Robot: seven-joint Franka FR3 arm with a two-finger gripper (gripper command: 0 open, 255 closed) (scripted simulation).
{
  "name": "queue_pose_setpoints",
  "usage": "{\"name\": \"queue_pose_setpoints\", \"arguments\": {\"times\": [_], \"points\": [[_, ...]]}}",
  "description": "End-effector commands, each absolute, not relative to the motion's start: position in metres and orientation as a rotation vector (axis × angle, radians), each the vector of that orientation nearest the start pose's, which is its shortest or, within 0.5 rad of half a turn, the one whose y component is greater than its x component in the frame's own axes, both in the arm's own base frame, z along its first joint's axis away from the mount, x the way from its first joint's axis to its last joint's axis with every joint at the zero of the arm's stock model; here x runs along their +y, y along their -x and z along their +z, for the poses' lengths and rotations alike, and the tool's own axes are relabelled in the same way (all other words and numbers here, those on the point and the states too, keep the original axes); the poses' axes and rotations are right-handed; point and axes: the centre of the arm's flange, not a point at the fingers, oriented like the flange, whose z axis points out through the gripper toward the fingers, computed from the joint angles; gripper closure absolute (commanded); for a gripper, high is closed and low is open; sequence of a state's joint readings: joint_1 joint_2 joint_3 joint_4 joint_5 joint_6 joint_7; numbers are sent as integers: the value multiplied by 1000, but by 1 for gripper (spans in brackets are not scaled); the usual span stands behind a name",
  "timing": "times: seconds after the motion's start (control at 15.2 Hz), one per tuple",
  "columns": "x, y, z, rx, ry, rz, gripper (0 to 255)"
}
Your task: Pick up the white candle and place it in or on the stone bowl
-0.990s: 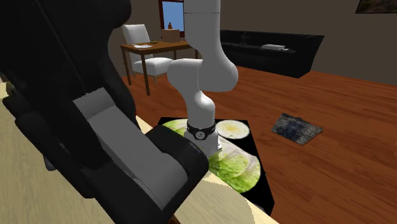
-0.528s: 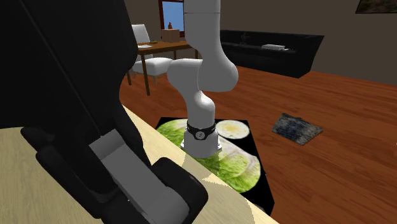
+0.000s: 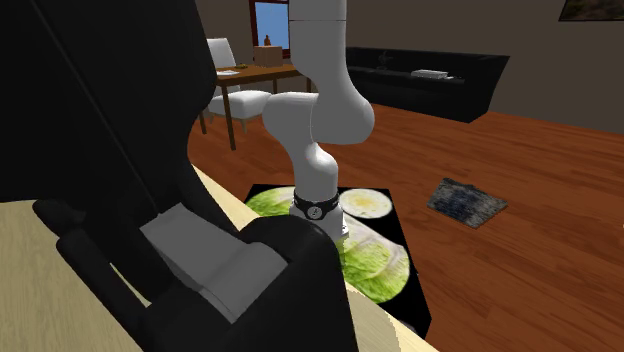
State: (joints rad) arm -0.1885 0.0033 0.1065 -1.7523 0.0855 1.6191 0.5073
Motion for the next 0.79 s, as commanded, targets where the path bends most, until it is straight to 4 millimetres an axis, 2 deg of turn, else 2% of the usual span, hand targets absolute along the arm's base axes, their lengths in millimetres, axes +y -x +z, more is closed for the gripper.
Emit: {"name": "queue_pose_setpoints", "arguments": {"times": [0.0, 0.26, 0.73], "points": [[-36, -548, 542, 909, 2941, 233, 0], [-41, -554, 591, 909, 2941, 233, 0], [-41, -554, 591, 909, 2941, 233, 0]]}}
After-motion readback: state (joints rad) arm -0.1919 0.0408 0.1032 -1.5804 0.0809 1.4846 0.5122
